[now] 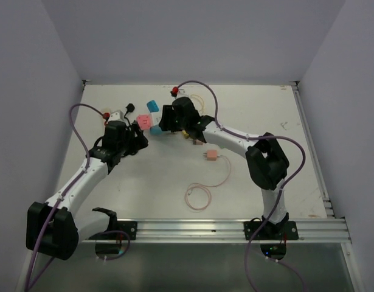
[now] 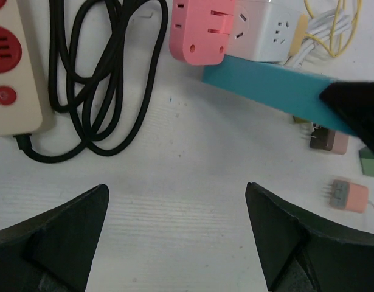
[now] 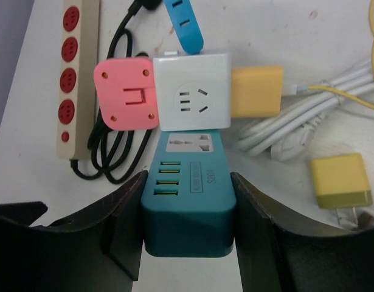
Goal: Pull the plug off the socket
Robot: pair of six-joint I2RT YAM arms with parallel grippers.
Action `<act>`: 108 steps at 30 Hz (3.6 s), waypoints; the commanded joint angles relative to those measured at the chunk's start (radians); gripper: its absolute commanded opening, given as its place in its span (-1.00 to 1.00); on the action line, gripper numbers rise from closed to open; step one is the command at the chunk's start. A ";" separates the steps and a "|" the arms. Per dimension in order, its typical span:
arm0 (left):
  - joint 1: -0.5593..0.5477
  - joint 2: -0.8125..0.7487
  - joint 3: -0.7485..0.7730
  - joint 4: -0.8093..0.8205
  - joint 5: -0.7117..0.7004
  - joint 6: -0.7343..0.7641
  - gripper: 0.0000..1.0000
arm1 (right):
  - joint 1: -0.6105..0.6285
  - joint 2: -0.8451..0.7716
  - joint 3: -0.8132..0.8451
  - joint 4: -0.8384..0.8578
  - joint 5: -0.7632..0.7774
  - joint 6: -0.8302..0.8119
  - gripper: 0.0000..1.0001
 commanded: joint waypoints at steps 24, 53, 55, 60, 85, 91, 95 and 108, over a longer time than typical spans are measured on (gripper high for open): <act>0.022 -0.087 -0.411 0.518 0.296 -0.555 0.99 | 0.192 -0.279 -0.640 0.390 -0.119 0.278 -1.00; -0.016 0.033 -0.431 0.605 0.260 -0.539 -0.25 | 0.244 -0.257 -0.601 0.330 -0.147 0.221 -0.67; -0.016 0.015 -0.430 0.581 0.254 -0.508 -0.45 | 0.246 -0.274 -0.600 0.307 -0.153 0.214 -0.46; -0.016 -0.019 -0.421 0.542 0.256 -0.428 -0.90 | 0.246 -0.343 -0.606 0.246 -0.160 0.206 0.26; -0.016 -0.065 -0.302 0.331 0.392 -0.052 -1.00 | 0.072 -0.311 -0.267 -0.035 -0.085 0.129 0.49; -0.016 -0.067 -0.295 0.321 0.391 -0.040 -1.00 | 0.072 -0.239 -0.225 -0.037 -0.117 0.157 0.40; -0.016 -0.072 -0.295 0.320 0.385 -0.035 -1.00 | 0.069 -0.231 -0.228 -0.047 -0.124 0.165 -0.03; -0.016 -0.046 -0.280 0.187 0.231 -0.065 -1.00 | -0.021 -0.337 -0.308 -0.047 -0.196 0.230 -1.00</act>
